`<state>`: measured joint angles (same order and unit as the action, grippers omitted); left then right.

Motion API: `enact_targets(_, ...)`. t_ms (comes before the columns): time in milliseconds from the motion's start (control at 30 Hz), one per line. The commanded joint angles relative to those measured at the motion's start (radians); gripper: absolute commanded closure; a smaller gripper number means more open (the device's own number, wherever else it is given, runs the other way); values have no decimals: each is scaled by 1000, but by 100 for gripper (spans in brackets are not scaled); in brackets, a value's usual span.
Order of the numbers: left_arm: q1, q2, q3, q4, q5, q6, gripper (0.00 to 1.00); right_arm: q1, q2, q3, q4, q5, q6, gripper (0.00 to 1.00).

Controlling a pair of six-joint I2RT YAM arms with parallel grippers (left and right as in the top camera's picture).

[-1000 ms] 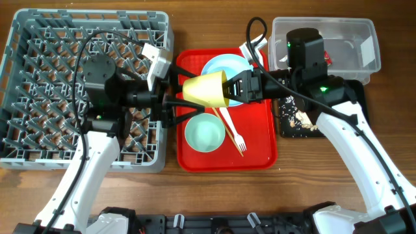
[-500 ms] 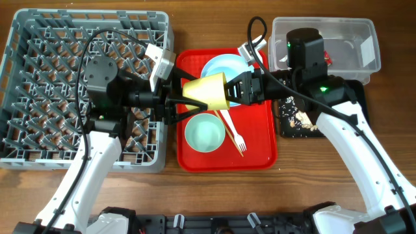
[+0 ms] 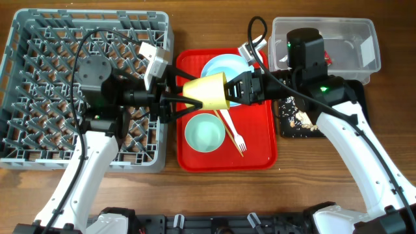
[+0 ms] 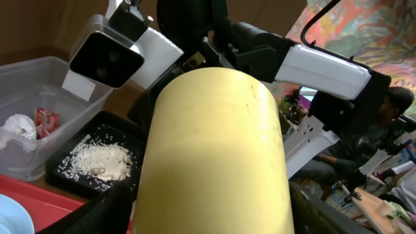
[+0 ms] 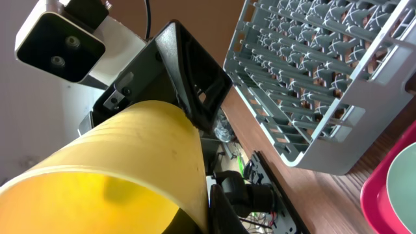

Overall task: Sort waste into correct bins and load items into the dishwasher rack
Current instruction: 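Hand the yellow cup from the right gripper to the left gripper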

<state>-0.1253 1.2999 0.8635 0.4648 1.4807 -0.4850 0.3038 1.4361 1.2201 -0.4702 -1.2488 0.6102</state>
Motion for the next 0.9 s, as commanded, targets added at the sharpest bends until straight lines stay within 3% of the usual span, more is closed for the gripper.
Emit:
enact_targets(0,17,2,11,3,30,-3,24,0,2,10,2,-9,18,96)
enact_targets(233,17,2,11,3,31,-3,27,0,2,10,2,-10,20,96)
enact_targets(567,17,2,11,3,30,-2,48,0,2,10,3,-10,19,96)
enact_targets(767,17,2,11,3,30,-2,55,0,2,10,3,-10,21,95)
enact_targets(867,17,2,11,3,30,-2,55,0,2,10,3,-9,18,85)
